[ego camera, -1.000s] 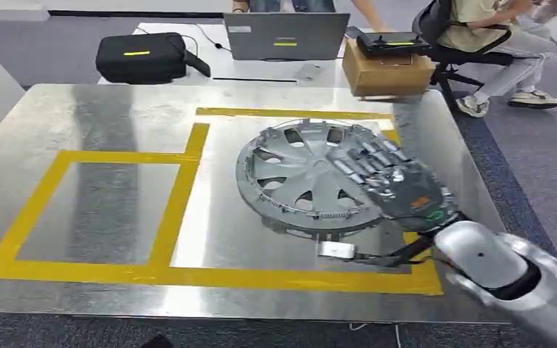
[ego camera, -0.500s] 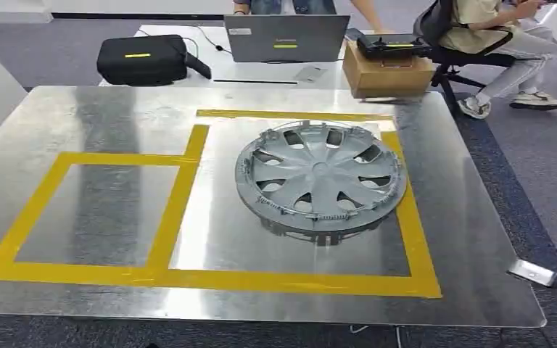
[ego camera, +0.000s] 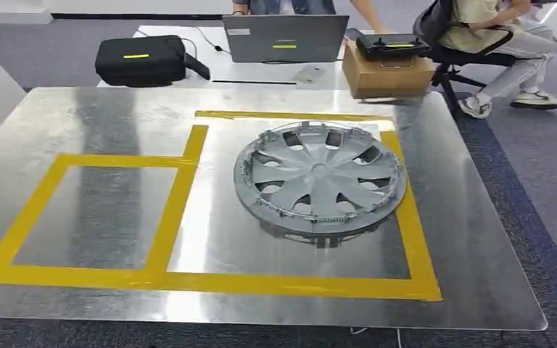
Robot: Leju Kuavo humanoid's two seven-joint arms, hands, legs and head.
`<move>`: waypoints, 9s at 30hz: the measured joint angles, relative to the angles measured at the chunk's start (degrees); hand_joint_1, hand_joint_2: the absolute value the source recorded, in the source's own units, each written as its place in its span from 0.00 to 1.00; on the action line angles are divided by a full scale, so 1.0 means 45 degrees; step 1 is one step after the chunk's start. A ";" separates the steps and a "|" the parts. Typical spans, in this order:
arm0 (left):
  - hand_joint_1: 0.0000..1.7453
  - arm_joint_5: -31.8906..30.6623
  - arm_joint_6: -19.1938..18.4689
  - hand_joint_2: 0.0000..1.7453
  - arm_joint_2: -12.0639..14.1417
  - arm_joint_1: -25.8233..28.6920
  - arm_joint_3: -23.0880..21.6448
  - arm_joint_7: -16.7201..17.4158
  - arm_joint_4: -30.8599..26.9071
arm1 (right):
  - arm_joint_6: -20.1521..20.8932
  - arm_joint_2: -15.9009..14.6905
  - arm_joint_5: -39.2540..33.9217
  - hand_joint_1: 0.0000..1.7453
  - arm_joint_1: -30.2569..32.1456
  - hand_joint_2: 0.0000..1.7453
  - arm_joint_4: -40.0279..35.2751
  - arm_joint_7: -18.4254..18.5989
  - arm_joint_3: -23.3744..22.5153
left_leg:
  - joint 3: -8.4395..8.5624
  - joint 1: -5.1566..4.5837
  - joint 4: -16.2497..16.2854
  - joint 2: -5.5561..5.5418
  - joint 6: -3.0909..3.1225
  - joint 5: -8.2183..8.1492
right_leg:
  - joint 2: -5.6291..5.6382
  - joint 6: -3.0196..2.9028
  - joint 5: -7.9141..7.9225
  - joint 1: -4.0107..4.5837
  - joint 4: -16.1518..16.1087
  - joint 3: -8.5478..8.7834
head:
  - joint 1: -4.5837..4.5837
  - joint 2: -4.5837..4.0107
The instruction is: Take the parts from the cabinet and place them on the table.
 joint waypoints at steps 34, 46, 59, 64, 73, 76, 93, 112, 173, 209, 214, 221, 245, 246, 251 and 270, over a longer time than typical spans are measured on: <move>0.00 -0.1354 0.0073 0.00 -0.0296 -0.0152 0.1057 -0.0243 0.0000 | -0.6383 0.7530 0.1097 0.00 -0.3761 1.00 0.8298 -0.3255 -0.7496 | 0.0161 0.0013 -0.0011 0.0042 -0.0039 -0.0082 | 0.0047 -0.0038 -0.0080 0.0017 0.0004 0.0144 | -0.0015 0.0000; 0.00 -0.1826 0.0073 0.00 -0.0306 -0.0238 0.1821 -0.0510 0.0000 | -0.6412 0.8799 0.2167 0.00 -0.4823 1.00 1.0764 -0.3231 -0.8220 | 0.0186 0.0015 -0.0012 0.0043 -0.0059 -0.0099 | 0.0057 -0.0044 -0.0101 0.0019 0.0004 0.0172 | -0.0010 0.0000; 0.00 -0.2239 -0.0204 0.00 -0.0369 -0.0261 0.2127 -0.0918 0.0005 | -0.6329 0.9279 0.2769 0.00 -0.5796 1.00 1.7653 0.0379 -0.9419 | 0.0194 0.0034 -0.0014 0.0042 -0.0072 -0.0107 | 0.0056 -0.0069 -0.0117 0.0040 0.0007 0.0183 | 0.0005 0.0000; 0.00 -0.2254 -0.0233 0.00 -0.0384 -0.0260 0.2166 -0.0923 0.0005 | -0.6257 0.9275 0.2822 0.00 -0.5847 1.00 1.9932 0.0645 -0.9487 | 0.0196 0.0036 -0.0014 0.0041 -0.0085 -0.0116 | 0.0054 -0.0079 -0.0124 0.0045 0.0012 0.0186 | -0.0015 0.0000; 0.00 -0.2886 -0.0569 0.00 -0.0418 -0.0320 0.2128 -0.0767 0.0005 | -0.4614 0.9177 0.2059 0.00 -0.6016 1.00 2.2203 0.1967 -0.9492 | 0.0196 0.0035 -0.0014 0.0041 -0.0088 -0.0118 | 0.0053 -0.0082 -0.0126 0.0044 0.0012 0.0186 | -0.0010 0.0000; 0.00 -0.3332 -0.0840 0.00 -0.0515 -0.0438 0.1963 -0.0593 0.0005 | -0.3747 0.9236 0.1938 0.00 -0.6041 1.00 2.2968 0.2001 -0.9482 | 0.0198 0.0035 -0.0014 0.0041 -0.0089 -0.0118 | 0.0054 -0.0082 -0.0126 0.0045 0.0012 0.0188 | -0.0015 0.0000; 0.00 -0.3385 -0.1214 0.00 -0.0889 -0.0632 0.1603 -0.0632 0.0005 | 0.0753 0.9260 0.2156 0.00 -0.6196 1.00 2.4014 0.1572 -0.9050 | 0.0204 0.0034 -0.0014 0.0042 -0.0089 -0.0118 | 0.0053 -0.0082 -0.0126 0.0043 0.0015 0.0194 | -0.0010 0.0000; 0.00 -0.2885 -0.1355 0.00 -0.0991 -0.0622 0.1957 -0.0471 0.0005 | 0.1087 0.9256 0.2375 0.00 -0.6192 1.00 2.4023 0.1325 -0.8657 | 0.0206 -0.0029 0.0011 0.0041 -0.0060 -0.0152 | 0.0048 -0.0074 -0.0123 -0.0007 0.0004 0.0203 | -0.0010 0.0000; 0.00 -0.2666 -0.1355 0.00 -0.1044 -0.0597 0.2647 -0.0461 0.0010 | 0.0645 0.9236 0.1923 0.00 -0.6226 1.00 2.4033 0.1116 -0.8491 | -0.0146 0.0058 0.3647 0.0350 -0.0441 -0.2628 | -0.0148 -0.0697 0.0514 0.0159 0.0113 -0.0229 | -0.0063 0.0000; 0.00 -0.2783 -0.1379 0.00 -0.1069 -0.0717 0.2836 -0.0452 0.0010 | 0.0689 0.9105 0.1724 0.00 -0.6159 1.00 2.4043 0.1194 -0.8414 | 0.2545 -0.0107 -0.0454 0.0363 0.0084 -0.1406 | -0.0157 -0.0550 0.0943 0.0268 0.0268 -0.0789 | 0.0029 0.0000; 0.00 -0.2788 -0.1389 0.00 -0.1083 -0.0713 0.2865 -0.0432 0.0010 | 0.0679 0.9032 0.1710 0.00 -0.6147 1.00 2.4043 0.1155 -0.8414 | 0.2305 -0.0040 -0.0987 0.0418 0.0292 -0.1156 | -0.0114 -0.0138 0.0694 0.0224 0.0618 -0.1309 | 0.0053 0.0000; 0.00 -0.2803 -0.1394 0.00 -0.1117 -0.0694 0.2924 -0.0423 0.0010 | 0.0684 0.8959 0.1709 0.00 -0.6138 1.00 2.4043 0.1155 -0.8409 | 0.1171 -0.0086 -0.0571 0.0478 0.0354 -0.0592 | -0.0057 0.0048 -0.0015 0.0151 0.2863 -0.1054 | 0.0078 0.0000; 0.00 -0.2764 -0.1331 0.00 -0.1006 -0.0885 0.3162 -0.0359 0.0010 | 0.0932 0.8949 0.1738 0.00 -0.6154 1.00 2.4043 0.1466 -0.8292 | 0.2029 -0.0019 -0.0898 0.0446 0.0345 -0.0921 | -0.0052 -0.0178 0.0438 0.0215 0.0880 -0.1278 | 0.0072 0.0000; 0.00 -0.2754 -0.1321 0.00 -0.0996 -0.0913 0.3177 -0.0359 0.0005 | 0.0956 0.8949 0.1744 0.00 -0.6154 1.00 2.4043 0.1495 -0.8287 | 0.1885 -0.0025 -0.0871 0.0447 0.0388 -0.0849 | -0.0040 -0.0143 -0.0156 0.0195 0.1800 -0.1611 | 0.0107 0.0000; 0.00 -0.2691 -0.1321 0.00 -0.0981 -0.0911 0.3317 -0.0359 0.0005 | 0.0990 0.8920 0.1753 0.00 -0.6090 1.00 2.4043 0.1534 -0.8180 | 0.1269 -0.0072 -0.0666 0.0475 0.0334 -0.0514 | -0.0043 -0.0020 -0.0646 0.0174 0.3067 -0.1430 | 0.0097 0.0000; 0.00 -0.2628 -0.1146 0.00 -0.0918 -0.0910 0.3517 -0.0578 0.0005 | 0.1102 0.8920 0.1768 0.00 -0.6189 1.00 2.4047 0.1160 -0.7981 | 0.2008 -0.0048 -0.0481 0.0337 -0.0100 -0.1154 | -0.0080 -0.0494 0.0840 0.0231 0.0186 -0.0455 | -0.0020 0.0000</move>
